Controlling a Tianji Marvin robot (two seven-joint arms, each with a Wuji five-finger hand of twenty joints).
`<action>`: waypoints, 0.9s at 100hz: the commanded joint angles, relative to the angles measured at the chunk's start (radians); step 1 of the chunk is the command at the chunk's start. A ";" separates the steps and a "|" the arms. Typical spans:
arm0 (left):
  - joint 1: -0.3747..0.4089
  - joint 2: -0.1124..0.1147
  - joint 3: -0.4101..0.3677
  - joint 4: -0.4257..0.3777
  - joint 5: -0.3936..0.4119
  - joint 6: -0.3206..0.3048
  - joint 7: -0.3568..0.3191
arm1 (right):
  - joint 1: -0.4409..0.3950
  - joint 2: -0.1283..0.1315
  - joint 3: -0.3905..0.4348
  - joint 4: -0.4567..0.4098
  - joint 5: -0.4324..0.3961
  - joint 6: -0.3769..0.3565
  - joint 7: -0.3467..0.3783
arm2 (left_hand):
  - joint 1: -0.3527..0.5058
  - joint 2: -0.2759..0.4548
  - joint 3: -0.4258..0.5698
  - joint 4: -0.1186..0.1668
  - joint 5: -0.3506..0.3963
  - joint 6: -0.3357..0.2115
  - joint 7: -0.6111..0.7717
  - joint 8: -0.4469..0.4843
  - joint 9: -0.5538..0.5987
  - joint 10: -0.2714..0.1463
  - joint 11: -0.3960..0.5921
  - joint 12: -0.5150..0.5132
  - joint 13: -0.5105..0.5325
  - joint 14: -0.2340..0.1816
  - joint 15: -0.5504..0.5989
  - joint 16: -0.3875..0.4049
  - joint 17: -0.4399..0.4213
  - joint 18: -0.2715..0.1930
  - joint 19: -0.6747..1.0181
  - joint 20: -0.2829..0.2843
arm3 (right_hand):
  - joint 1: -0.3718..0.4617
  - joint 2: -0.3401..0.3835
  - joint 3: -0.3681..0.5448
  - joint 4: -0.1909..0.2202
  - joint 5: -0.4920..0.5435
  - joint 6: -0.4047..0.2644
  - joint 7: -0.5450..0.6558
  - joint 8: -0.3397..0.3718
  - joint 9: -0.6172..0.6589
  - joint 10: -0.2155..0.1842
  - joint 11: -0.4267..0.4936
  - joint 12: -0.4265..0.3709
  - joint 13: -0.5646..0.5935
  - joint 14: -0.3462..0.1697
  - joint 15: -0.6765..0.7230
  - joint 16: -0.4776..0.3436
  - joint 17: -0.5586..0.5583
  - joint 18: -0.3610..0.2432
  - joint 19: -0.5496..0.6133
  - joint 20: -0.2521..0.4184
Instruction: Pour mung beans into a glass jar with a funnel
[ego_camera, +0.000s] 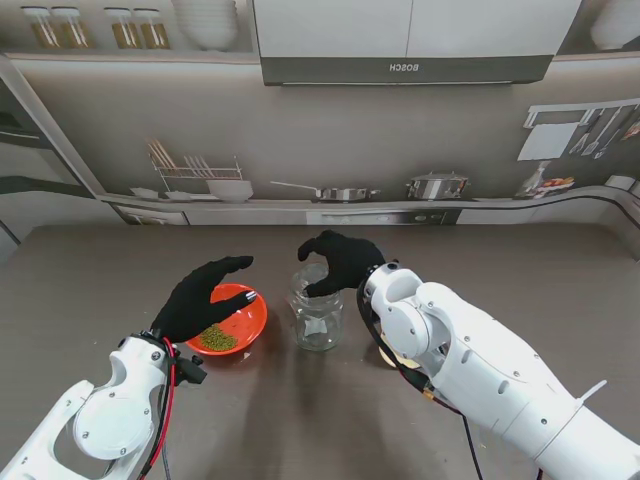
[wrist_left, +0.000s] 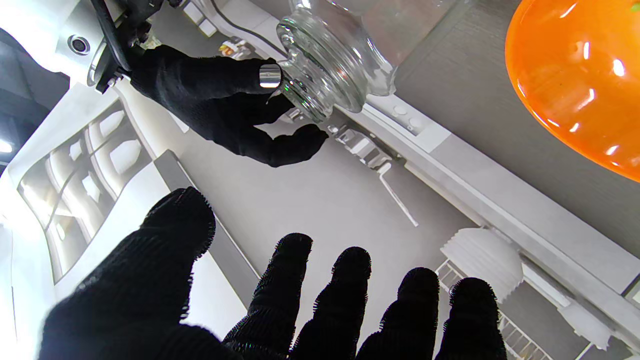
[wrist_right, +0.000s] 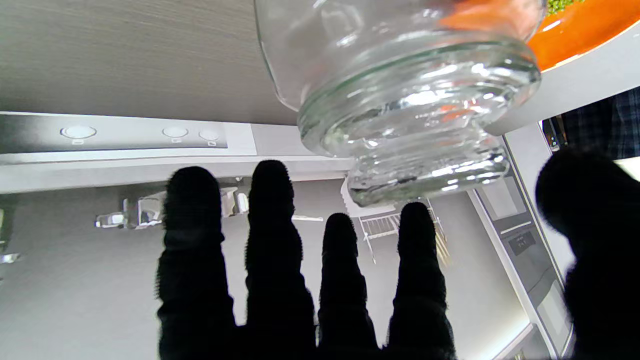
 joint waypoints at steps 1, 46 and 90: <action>0.005 -0.003 -0.002 -0.008 -0.005 0.005 -0.021 | 0.010 -0.008 -0.012 0.010 -0.005 -0.001 0.022 | -0.003 0.034 -0.018 0.010 0.015 -0.002 -0.001 -0.005 0.020 0.001 -0.001 0.006 0.000 -0.001 -0.007 -0.006 -0.001 -0.005 0.000 0.012 | -0.013 -0.038 0.029 0.037 -0.031 -0.023 0.021 0.033 -0.047 0.013 0.025 0.023 0.015 -0.018 0.047 0.026 0.020 -0.030 0.050 0.028; 0.006 -0.002 -0.002 -0.011 -0.013 0.009 -0.031 | 0.063 -0.030 -0.093 0.106 0.028 -0.009 -0.001 | -0.002 0.037 -0.023 0.011 0.018 0.002 -0.001 -0.005 0.026 0.006 -0.001 0.009 0.001 0.001 -0.007 -0.006 -0.001 -0.003 0.000 0.013 | 0.098 -0.094 0.033 0.035 -0.062 -0.021 0.249 0.121 0.068 -0.036 0.268 0.215 0.154 -0.070 0.396 0.177 0.170 -0.094 0.254 0.077; 0.009 -0.001 -0.004 -0.015 -0.017 0.015 -0.038 | 0.064 -0.053 -0.115 0.191 0.095 -0.054 -0.044 | -0.001 0.041 -0.028 0.011 0.023 0.004 0.000 -0.004 0.027 0.010 -0.001 0.010 0.003 0.003 -0.007 -0.006 -0.001 -0.002 0.000 0.014 | 0.222 -0.109 0.513 -0.118 -0.022 0.025 0.545 0.165 0.239 -0.073 0.478 0.399 0.441 -0.253 0.771 0.281 0.430 -0.216 0.452 0.062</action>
